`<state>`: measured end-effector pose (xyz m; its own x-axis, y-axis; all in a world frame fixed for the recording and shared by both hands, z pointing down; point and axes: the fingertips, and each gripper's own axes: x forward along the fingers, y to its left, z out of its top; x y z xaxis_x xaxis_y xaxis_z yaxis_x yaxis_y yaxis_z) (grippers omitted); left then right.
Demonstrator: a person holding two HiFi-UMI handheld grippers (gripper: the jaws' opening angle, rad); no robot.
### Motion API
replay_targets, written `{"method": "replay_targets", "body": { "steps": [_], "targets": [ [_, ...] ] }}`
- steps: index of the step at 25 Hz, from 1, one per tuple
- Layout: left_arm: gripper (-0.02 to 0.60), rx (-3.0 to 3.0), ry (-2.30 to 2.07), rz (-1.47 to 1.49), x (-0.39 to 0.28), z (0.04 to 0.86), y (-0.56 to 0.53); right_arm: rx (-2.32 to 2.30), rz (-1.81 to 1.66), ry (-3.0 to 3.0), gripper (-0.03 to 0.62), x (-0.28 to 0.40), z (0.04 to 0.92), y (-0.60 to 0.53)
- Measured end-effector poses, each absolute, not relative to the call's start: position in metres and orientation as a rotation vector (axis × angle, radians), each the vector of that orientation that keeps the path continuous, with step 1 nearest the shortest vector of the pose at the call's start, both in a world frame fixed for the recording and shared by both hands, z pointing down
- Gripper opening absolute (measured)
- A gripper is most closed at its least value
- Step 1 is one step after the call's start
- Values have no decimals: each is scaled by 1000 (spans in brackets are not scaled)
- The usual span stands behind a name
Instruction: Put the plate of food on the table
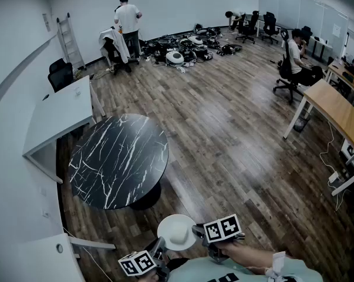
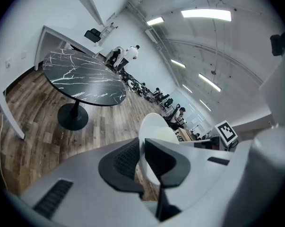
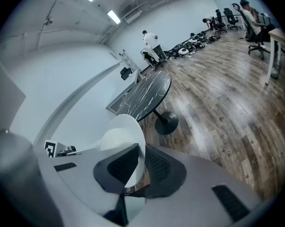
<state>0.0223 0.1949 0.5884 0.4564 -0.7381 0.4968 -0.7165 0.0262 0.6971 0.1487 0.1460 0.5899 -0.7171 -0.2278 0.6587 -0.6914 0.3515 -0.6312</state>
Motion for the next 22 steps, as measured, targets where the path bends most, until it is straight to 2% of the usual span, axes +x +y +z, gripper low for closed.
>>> {"method": "replay_targets", "body": {
  "steps": [13,22],
  "targets": [
    [40,1738,-1231,-65,-61,577,171,861,1302,-2167,48,66,575,127],
    [38,1764,-1162,-55,-94,587,165,935,1307,-2146,48,35,580,125]
  ]
}}
